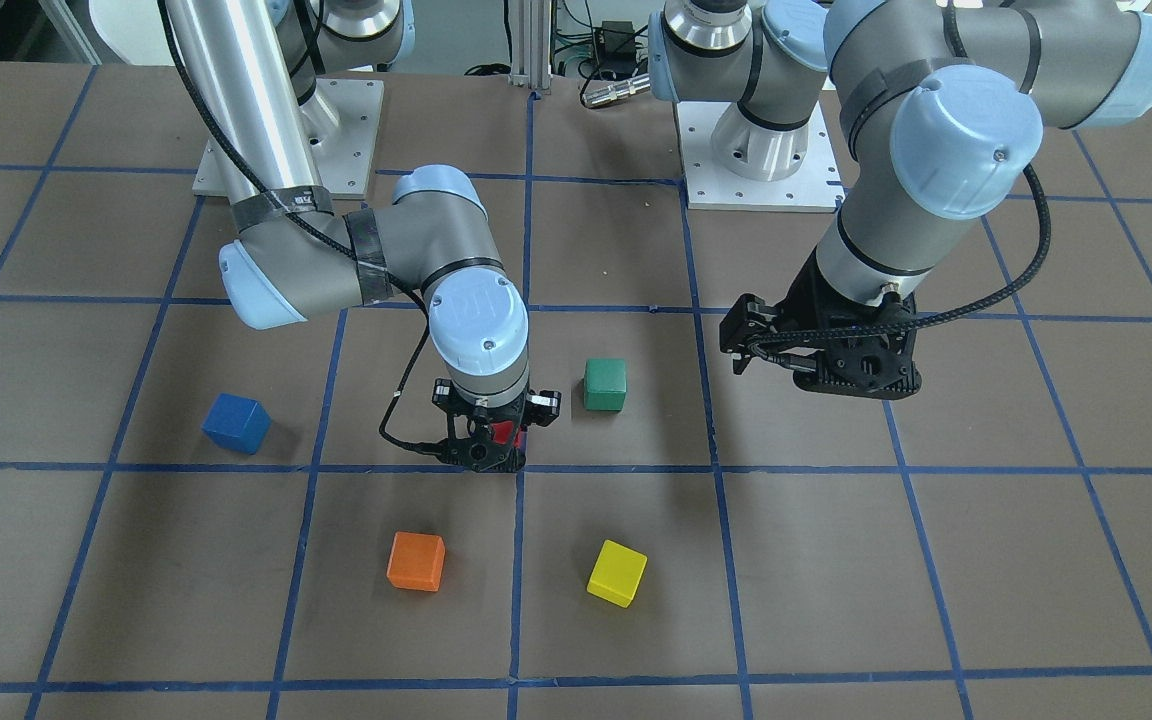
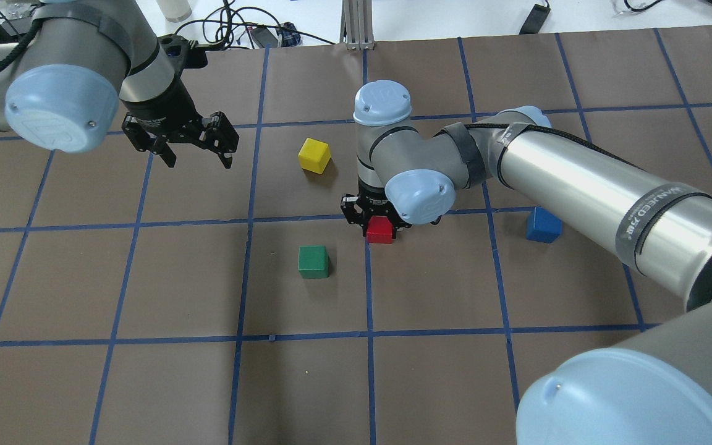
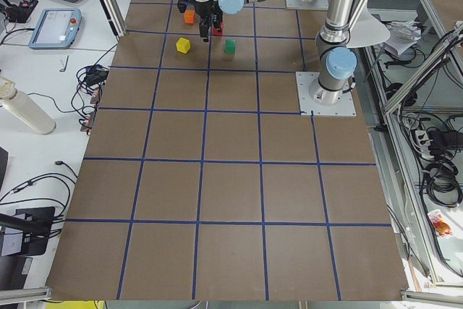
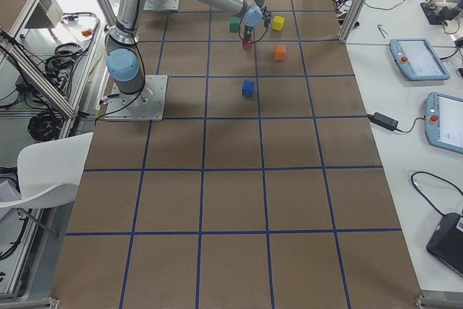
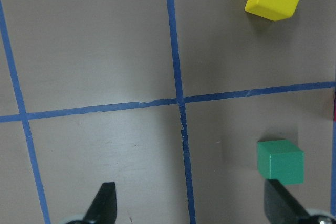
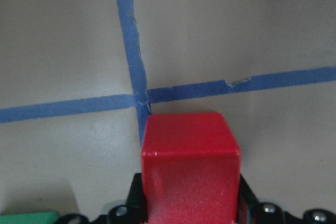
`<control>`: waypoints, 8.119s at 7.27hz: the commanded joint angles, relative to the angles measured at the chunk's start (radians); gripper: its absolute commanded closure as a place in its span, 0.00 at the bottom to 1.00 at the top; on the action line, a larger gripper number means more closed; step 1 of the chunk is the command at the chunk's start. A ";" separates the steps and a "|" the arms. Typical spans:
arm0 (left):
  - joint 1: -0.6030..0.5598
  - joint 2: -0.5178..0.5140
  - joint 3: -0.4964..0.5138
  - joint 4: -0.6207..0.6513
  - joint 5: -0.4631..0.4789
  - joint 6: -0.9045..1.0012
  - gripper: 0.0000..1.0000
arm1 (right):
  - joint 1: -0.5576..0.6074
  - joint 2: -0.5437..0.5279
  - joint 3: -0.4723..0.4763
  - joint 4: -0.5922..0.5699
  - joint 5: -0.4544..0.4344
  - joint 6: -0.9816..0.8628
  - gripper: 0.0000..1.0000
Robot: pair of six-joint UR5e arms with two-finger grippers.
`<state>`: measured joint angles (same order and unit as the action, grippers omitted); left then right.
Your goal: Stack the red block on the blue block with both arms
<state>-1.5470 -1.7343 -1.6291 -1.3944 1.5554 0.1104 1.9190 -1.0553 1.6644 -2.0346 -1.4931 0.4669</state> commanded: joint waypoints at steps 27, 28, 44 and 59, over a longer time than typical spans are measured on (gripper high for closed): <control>-0.005 -0.010 -0.037 0.014 -0.003 -0.014 0.00 | -0.509 -0.268 0.198 0.117 -0.134 -0.395 1.00; -0.005 -0.010 -0.037 0.014 -0.003 -0.014 0.00 | -0.509 -0.268 0.199 0.119 -0.134 -0.395 1.00; -0.005 -0.011 -0.037 0.014 -0.002 -0.014 0.00 | -0.505 -0.256 0.201 0.109 -0.165 -0.412 0.62; -0.005 0.045 0.073 -0.240 0.069 -0.015 0.00 | -0.373 -0.334 -0.137 0.445 -0.168 -0.395 0.00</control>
<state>-1.5519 -1.7015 -1.6083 -1.5201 1.6224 0.0976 1.5103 -1.3893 1.5667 -1.6194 -1.6629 0.0656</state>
